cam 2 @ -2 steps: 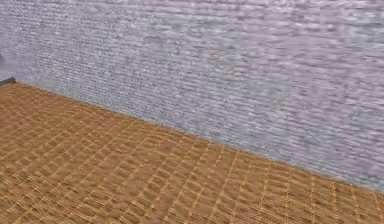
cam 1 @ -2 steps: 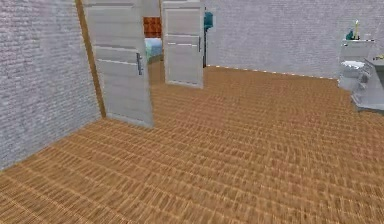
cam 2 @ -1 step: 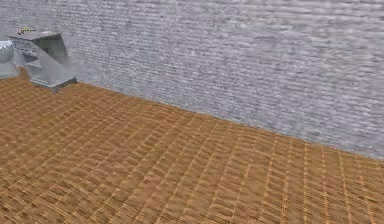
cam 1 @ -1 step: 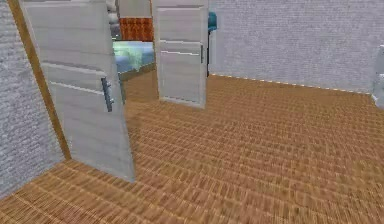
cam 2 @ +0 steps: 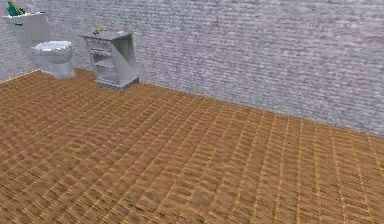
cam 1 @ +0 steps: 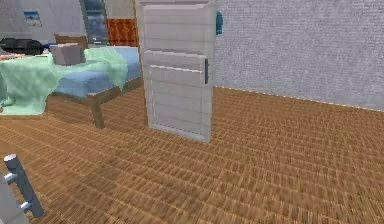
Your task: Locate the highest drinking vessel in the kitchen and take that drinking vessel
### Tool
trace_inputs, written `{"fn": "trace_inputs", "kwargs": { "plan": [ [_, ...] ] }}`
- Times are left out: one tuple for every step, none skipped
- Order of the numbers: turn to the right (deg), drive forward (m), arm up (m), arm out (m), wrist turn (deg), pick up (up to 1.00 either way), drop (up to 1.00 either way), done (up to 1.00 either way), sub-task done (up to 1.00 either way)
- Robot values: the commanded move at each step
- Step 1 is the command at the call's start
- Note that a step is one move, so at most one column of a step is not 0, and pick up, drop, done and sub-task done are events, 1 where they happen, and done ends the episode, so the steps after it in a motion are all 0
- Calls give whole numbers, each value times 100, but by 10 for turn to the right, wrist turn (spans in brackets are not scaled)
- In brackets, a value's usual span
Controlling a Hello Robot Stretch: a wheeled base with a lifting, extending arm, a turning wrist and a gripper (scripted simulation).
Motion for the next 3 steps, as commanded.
{"fn": "trace_inputs", "kwargs": {
  "plan": [
    [0,55,0,0,0,0,0,0,0],
    [-450,0,0,0,0,0,0,0,0],
    [0,80,0,0,0,0,0,0,0]
  ]
}}
